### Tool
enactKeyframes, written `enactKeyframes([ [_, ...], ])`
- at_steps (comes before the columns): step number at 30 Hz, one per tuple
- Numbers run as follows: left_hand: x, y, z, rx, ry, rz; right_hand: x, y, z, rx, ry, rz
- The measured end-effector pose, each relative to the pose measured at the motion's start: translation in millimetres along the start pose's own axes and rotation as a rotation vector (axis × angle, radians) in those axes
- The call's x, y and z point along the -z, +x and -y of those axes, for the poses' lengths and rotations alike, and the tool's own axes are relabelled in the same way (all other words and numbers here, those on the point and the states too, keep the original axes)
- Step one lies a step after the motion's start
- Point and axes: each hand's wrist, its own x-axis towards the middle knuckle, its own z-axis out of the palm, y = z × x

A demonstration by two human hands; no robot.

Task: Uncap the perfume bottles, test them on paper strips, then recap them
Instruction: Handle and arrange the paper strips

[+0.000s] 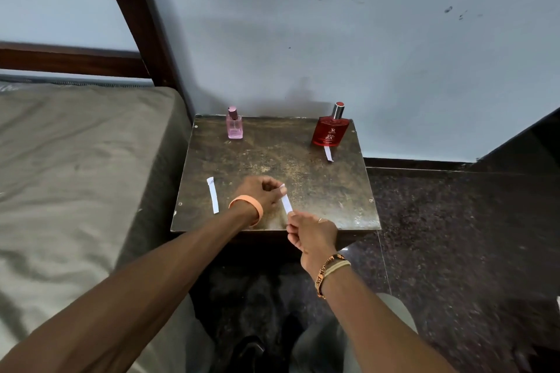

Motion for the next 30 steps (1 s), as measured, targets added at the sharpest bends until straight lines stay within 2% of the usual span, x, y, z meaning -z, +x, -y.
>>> enactKeyframes([
  [6,-10.8,37.9,5.6,-0.169,0.372,0.041,-12.7,32.8,10.1,-0.026,-0.042,-0.102],
  [9,-17.3,44.6,8.2,-0.206,0.48,0.098,-12.5,41.9,5.1,-0.028,-0.099,-0.115],
  [11,-20.5,47.1,11.5,-0.222,0.518,0.079,-11.9,46.9,3.0,-0.019,-0.12,-0.123],
  [23,-22.6,49.5,18.0,-0.206,0.481,-0.001,-11.0,50.9,1.7,0.145,-0.377,-0.152],
  [30,-17.5,41.6,19.6,-0.153,0.363,-0.04,-7.3,47.6,-3.6,0.148,-0.251,-0.118],
])
